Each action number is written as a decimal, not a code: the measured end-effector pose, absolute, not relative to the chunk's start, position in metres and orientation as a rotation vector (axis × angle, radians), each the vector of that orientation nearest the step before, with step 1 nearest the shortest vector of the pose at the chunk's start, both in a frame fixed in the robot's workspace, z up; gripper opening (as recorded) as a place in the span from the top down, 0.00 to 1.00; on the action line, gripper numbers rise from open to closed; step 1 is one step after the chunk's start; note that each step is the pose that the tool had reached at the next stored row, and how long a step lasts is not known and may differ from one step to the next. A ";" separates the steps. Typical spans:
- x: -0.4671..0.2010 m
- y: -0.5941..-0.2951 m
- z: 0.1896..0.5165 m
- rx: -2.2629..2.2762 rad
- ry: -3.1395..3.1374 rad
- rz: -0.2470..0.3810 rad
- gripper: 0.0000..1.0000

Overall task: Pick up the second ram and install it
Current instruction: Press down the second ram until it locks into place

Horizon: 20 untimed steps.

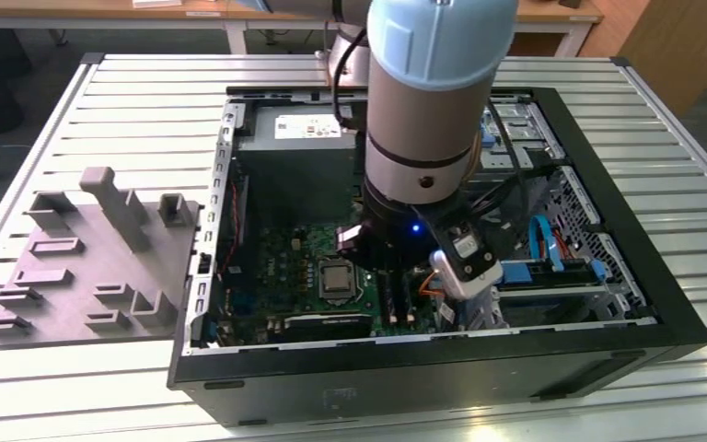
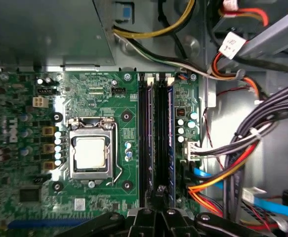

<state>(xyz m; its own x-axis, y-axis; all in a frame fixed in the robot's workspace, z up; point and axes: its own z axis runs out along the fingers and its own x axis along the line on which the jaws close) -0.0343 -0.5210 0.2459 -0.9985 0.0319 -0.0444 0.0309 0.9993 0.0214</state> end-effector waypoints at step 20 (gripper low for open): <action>-0.034 -0.484 0.251 0.049 3.096 0.032 0.89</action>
